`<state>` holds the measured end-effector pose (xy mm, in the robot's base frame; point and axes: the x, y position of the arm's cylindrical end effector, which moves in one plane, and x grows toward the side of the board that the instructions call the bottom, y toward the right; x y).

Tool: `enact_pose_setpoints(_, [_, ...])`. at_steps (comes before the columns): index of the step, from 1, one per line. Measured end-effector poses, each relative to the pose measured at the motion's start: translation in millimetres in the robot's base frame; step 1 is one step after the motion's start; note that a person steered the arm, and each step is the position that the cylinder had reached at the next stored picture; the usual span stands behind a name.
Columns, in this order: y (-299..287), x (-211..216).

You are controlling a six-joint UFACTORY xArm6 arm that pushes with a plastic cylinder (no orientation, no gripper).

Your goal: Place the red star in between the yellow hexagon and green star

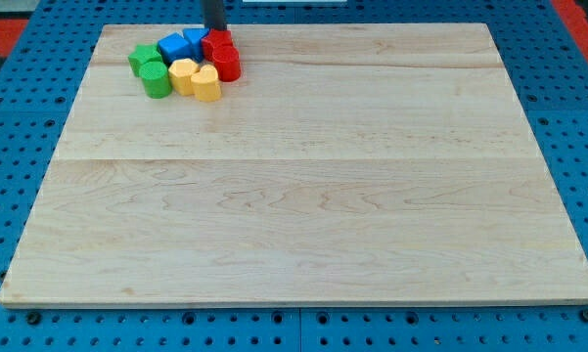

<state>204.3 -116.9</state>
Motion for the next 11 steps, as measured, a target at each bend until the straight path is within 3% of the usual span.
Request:
enact_pose_setpoints(1, [8,10])
enact_pose_setpoints(2, [56,32])
enact_pose_setpoints(4, [66,76])
enact_pose_setpoints(5, [85,68])
enact_pose_setpoints(6, [105,15])
enact_pose_setpoints(7, [64,9])
enact_pose_setpoints(10, [0,82])
enact_pose_setpoints(11, [-15,83])
